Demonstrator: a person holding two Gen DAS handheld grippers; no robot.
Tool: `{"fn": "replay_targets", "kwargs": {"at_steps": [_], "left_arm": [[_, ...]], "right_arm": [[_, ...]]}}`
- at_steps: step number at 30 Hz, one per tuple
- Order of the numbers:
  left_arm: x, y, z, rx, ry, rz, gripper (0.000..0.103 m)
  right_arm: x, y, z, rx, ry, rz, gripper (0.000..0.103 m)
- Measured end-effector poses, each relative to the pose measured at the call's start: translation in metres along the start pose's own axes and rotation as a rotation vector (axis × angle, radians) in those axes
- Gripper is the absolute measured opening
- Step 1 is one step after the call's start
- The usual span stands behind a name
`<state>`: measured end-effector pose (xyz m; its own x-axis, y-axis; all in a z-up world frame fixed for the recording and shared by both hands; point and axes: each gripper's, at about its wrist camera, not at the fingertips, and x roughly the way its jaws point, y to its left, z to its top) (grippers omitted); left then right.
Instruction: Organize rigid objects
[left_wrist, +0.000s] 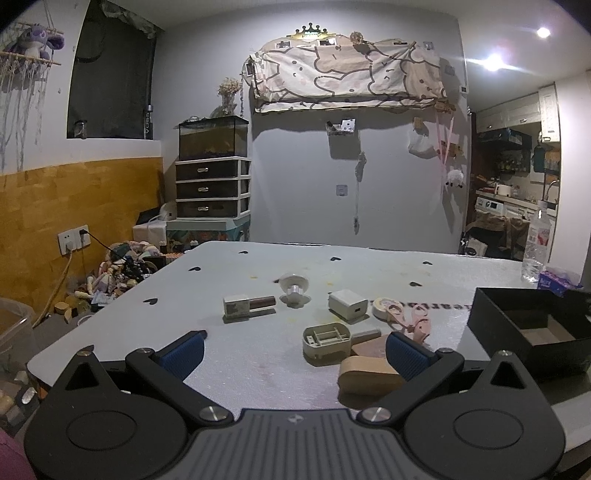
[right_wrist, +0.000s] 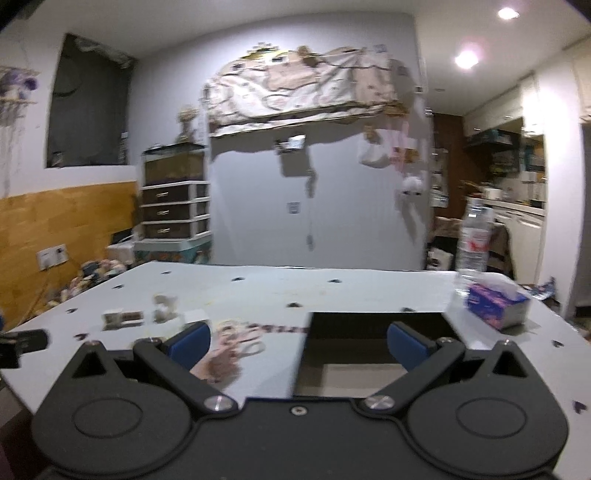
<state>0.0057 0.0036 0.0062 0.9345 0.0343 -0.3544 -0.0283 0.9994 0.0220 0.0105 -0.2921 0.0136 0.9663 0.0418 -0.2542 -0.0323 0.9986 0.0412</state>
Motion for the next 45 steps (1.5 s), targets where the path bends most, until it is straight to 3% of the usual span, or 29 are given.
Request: {"fn": "replay_targets", "kwargs": {"at_steps": [7,12,19,21,23,26,30,32,33,45], "left_arm": [[0.011,-0.001,-0.005,0.024,-0.011,0.009,0.103],[0.021,-0.003,-0.013,0.012,0.014,-0.057,0.103],[0.042,-0.012,-0.025,-0.004,0.070,-0.117,0.103],[0.049,-0.019,-0.029,0.006,0.081,-0.115,0.103],[0.057,-0.025,-0.033,0.012,0.097,-0.114,0.103],[0.066,-0.031,-0.037,0.004,0.104,-0.144,0.103],[0.079,-0.039,-0.042,0.006,0.127,-0.171,0.103],[0.085,-0.042,-0.044,0.010,0.133,-0.185,0.103],[0.088,-0.043,-0.045,0.011,0.133,-0.193,0.102],[0.116,-0.056,-0.046,0.013,0.140,-0.208,0.098]], "right_arm": [[0.000,-0.050,0.001,0.030,-0.013,-0.152,0.103],[-0.004,-0.091,-0.001,0.109,-0.066,-0.245,0.103],[0.028,-0.124,-0.004,0.008,0.110,-0.272,0.102],[0.040,-0.132,-0.004,0.028,0.164,-0.256,0.094],[0.049,-0.139,-0.006,0.067,0.205,-0.213,0.076],[0.067,-0.144,-0.011,0.097,0.269,-0.206,0.058],[0.086,-0.146,-0.019,0.087,0.328,-0.182,0.038],[0.092,-0.146,-0.021,0.085,0.342,-0.174,0.019],[0.095,-0.146,-0.023,0.090,0.350,-0.165,0.015],[0.109,-0.139,-0.029,0.028,0.381,-0.215,0.014]]}}
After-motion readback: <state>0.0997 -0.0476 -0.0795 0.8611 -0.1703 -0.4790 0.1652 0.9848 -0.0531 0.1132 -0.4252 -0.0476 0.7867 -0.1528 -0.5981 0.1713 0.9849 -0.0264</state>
